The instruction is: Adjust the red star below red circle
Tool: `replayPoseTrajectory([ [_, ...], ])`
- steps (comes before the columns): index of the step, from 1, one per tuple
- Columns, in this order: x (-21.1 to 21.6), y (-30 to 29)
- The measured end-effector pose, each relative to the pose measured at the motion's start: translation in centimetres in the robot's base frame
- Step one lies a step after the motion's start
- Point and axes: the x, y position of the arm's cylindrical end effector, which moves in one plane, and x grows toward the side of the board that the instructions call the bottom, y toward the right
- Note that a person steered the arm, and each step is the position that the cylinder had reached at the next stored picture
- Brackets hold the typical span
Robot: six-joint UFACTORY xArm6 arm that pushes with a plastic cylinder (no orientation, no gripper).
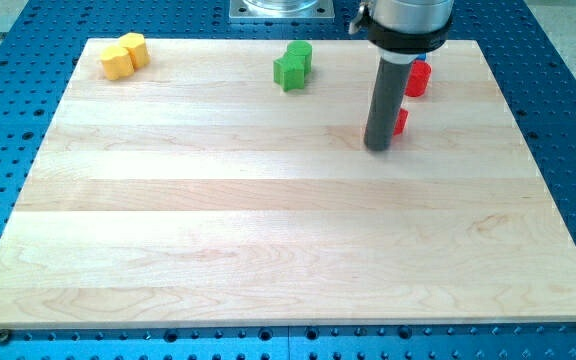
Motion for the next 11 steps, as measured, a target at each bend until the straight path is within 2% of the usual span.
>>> replayPoseTrajectory([
  [1,-2.4,0.8],
  [3,-2.1,2.7],
  [4,-3.0,-1.2],
  [8,-8.2,2.6],
  [9,-7.5,1.7],
  [10,-4.4,2.6],
  [11,-3.9,2.5],
])
